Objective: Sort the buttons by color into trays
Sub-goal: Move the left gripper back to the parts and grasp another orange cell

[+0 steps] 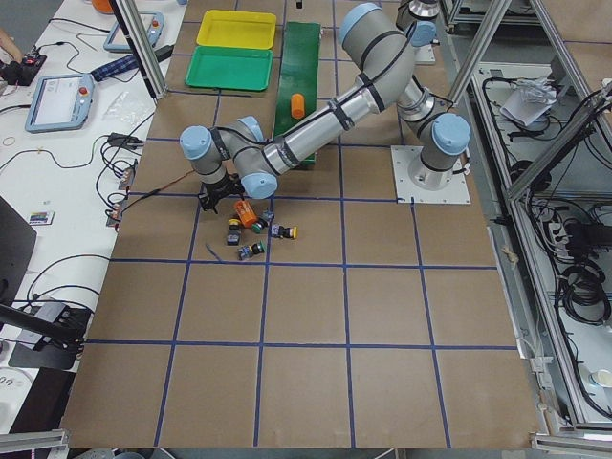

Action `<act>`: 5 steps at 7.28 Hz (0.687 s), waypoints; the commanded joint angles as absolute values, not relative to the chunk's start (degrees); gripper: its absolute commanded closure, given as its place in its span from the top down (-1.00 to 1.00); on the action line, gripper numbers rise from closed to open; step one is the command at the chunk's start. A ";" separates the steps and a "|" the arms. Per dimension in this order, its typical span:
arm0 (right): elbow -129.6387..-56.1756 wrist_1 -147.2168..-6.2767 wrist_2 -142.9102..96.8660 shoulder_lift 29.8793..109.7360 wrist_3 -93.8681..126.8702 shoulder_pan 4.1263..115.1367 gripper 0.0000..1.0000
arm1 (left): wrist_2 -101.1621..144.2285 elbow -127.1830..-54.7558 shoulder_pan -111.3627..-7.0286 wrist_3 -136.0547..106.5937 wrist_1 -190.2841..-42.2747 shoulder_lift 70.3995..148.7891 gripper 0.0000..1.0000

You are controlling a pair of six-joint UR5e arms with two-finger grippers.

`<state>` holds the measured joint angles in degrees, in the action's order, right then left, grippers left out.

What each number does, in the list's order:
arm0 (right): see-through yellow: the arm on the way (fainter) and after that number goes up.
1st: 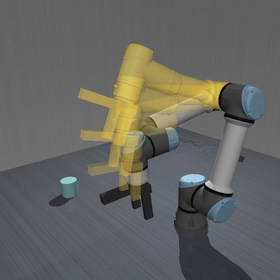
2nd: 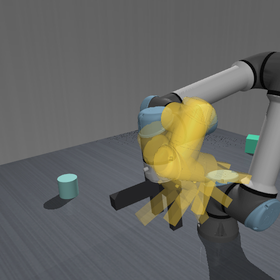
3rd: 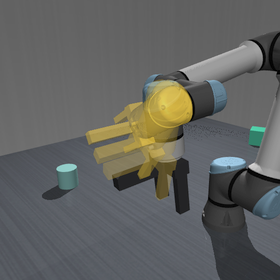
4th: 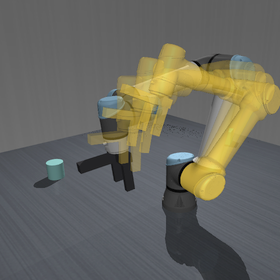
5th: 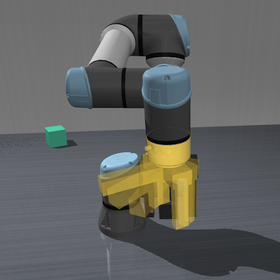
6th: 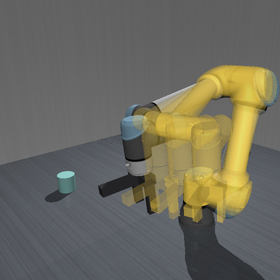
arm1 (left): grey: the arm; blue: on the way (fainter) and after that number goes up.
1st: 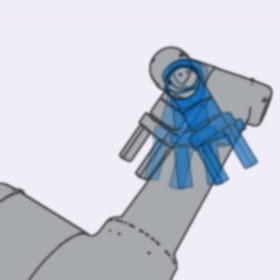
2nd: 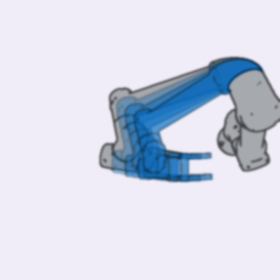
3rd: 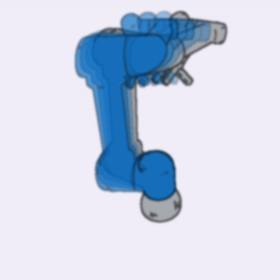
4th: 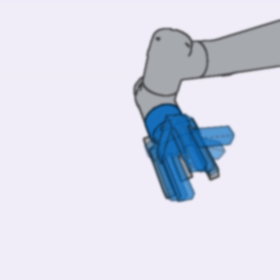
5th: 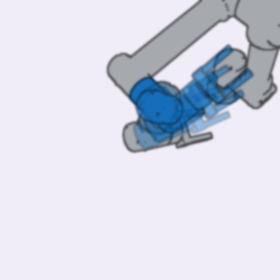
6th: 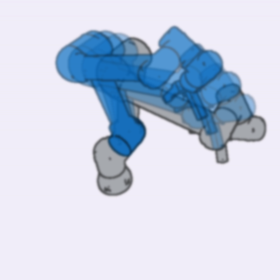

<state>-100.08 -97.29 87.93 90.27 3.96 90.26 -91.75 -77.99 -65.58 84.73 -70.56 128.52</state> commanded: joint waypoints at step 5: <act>-100.11 -97.29 88.07 90.26 3.87 90.26 1.00 | -92.29 -84.81 -64.60 82.70 -71.28 127.35 0.61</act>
